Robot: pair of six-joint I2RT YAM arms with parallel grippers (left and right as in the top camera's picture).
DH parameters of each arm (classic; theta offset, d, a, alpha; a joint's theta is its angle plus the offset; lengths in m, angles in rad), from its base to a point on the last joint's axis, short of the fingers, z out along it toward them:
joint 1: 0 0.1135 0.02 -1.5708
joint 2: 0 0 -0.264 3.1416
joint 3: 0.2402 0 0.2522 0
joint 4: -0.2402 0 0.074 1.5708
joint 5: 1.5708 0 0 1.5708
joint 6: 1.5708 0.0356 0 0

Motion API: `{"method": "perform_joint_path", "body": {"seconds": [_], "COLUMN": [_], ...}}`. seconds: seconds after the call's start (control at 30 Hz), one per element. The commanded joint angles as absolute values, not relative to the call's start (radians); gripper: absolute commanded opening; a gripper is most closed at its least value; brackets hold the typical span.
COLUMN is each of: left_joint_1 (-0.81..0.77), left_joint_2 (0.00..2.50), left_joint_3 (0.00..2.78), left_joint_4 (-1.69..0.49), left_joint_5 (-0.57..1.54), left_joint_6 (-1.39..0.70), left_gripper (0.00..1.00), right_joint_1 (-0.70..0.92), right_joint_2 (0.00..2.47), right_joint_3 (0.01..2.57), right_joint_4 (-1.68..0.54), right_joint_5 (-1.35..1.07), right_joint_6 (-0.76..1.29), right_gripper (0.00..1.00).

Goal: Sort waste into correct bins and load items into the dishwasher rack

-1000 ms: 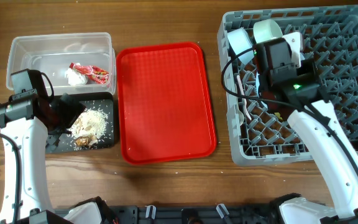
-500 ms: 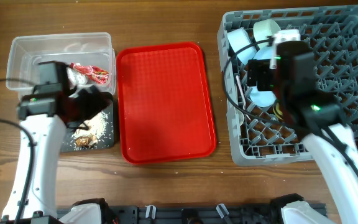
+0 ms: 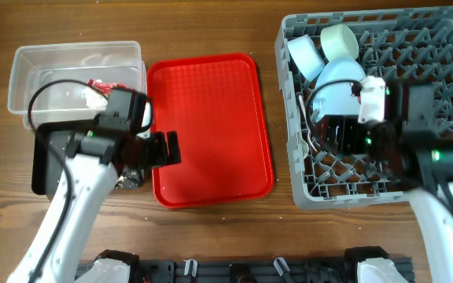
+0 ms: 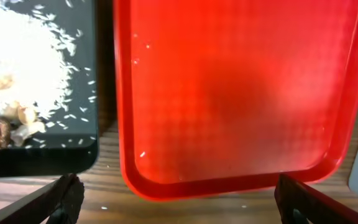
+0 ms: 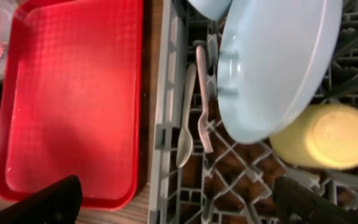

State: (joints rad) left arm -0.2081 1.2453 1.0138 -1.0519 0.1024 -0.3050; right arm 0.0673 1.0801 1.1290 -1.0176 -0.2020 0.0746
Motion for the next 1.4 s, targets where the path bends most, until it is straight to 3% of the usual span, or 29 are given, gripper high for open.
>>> {"method": "perform_joint_path", "body": {"seconds": [0.0,0.13,0.27,0.8,0.93,1.13,1.37], "left_joint_1": [-0.212,-0.212,-0.212,-0.211,-0.211,-0.211,-0.212], "left_joint_2": [1.003,0.685,0.54,0.524,0.524,0.525,0.525], "left_joint_3": [0.879,0.747,0.745,0.745,0.745,0.745,0.745], "left_joint_4": [-0.993,-0.91,-0.902,-0.906,-0.906,-0.906,-0.906], "left_joint_5": [0.062,0.062,0.062,0.062,0.062,0.062,0.062], "left_joint_6": [-0.325,-0.361,-0.36,-0.36,-0.36,-0.359,-0.36], "left_gripper": [1.0,1.0,1.0,1.0,1.0,1.0,1.0], "right_joint_1": [0.065,0.065,0.065,0.065,0.065,0.075,0.081], "right_joint_2": [0.886,0.654,0.619,0.615,0.448,0.036,0.003], "right_joint_3": [0.998,0.868,0.867,0.863,0.735,0.315,0.02], "right_joint_4": [-0.953,-0.918,-0.947,-0.907,-0.691,-0.212,0.245], "right_joint_5": [-0.228,-0.227,-0.227,-0.168,-0.166,-0.144,-0.079], "right_joint_6": [0.066,0.073,0.085,0.063,-0.046,-0.054,-0.053], "right_gripper": [1.0,1.0,1.0,1.0,1.0,1.0,1.0]}}
